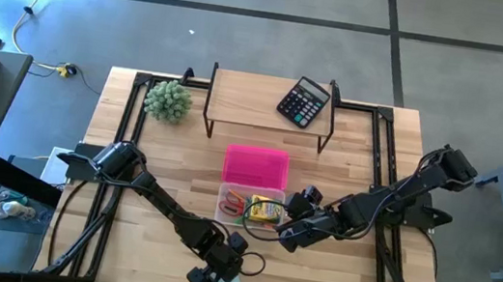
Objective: Pack school essentials
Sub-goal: Put the blue sticky note pad into the supply box
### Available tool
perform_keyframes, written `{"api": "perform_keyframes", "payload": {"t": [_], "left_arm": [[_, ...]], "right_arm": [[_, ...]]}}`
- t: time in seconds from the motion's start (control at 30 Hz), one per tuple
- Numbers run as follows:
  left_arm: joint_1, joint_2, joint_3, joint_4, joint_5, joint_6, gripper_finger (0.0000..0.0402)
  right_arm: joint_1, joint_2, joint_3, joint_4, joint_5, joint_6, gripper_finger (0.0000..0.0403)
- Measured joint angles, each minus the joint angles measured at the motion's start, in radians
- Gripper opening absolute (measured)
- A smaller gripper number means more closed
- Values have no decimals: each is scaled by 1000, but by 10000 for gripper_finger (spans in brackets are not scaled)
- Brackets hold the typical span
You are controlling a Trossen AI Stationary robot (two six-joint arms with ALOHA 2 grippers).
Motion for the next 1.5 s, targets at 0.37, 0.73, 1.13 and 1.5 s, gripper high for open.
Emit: {"api": "perform_keyframes", "payload": {"t": [0.37,0.73,1.13,1.5], "left_arm": [[-12,-12,25,-71,4,27,399],[-41,-13,34,-100,-18,27,399],[-46,1,26,-90,-42,39,399],[-64,3,27,-90,-78,52,395]], "right_arm": [[0,0,0,7,0,0,397],[0,0,0,16,-1,0,397],[0,0,0,16,-1,0,397],[0,0,0,18,-5,0,397]]}}
